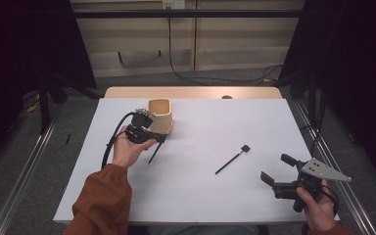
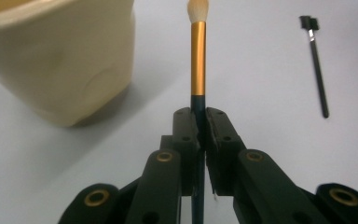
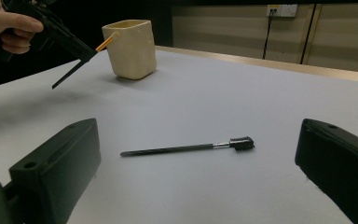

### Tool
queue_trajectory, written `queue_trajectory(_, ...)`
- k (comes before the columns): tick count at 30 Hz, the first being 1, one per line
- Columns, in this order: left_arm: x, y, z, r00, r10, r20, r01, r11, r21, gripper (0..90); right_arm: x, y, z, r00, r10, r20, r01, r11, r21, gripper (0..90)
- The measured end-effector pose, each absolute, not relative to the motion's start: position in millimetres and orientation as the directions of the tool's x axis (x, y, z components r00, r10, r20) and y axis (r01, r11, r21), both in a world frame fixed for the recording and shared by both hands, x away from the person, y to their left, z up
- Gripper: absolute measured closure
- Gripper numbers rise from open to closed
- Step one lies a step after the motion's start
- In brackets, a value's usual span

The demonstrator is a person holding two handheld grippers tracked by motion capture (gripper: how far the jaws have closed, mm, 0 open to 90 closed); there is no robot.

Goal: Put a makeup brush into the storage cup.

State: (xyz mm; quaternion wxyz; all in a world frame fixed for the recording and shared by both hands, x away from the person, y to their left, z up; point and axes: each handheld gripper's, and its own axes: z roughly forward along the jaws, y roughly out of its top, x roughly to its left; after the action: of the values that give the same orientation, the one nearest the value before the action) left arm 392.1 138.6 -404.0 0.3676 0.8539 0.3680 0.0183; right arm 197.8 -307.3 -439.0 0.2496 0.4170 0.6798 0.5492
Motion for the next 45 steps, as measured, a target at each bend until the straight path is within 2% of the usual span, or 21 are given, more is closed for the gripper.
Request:
queue_trajectory(15,385,145,-393,0.749,0.616,-0.246,0.547,-0.365,0.754,83.5,198,-307,-439,-0.527,0.841,0.12,0.292,0.047,0.955,0.0)
queue_trajectory(24,380,150,-386,0.772,0.598,-0.215,0.471,-0.311,0.826,83.6,198,-307,-439,-0.528,0.841,0.118,0.293,0.05,0.955,0.0)
queue_trajectory(39,374,156,-375,0.762,0.602,-0.238,0.424,-0.185,0.887,83.5,198,-307,-439,-0.528,0.84,0.12,0.293,0.048,0.955,0.0)
queue_trajectory(45,375,158,-374,0.755,0.613,-0.233,0.413,-0.169,0.895,83.6,198,-307,-439,-0.527,0.841,0.123,0.295,0.045,0.954,0.0)
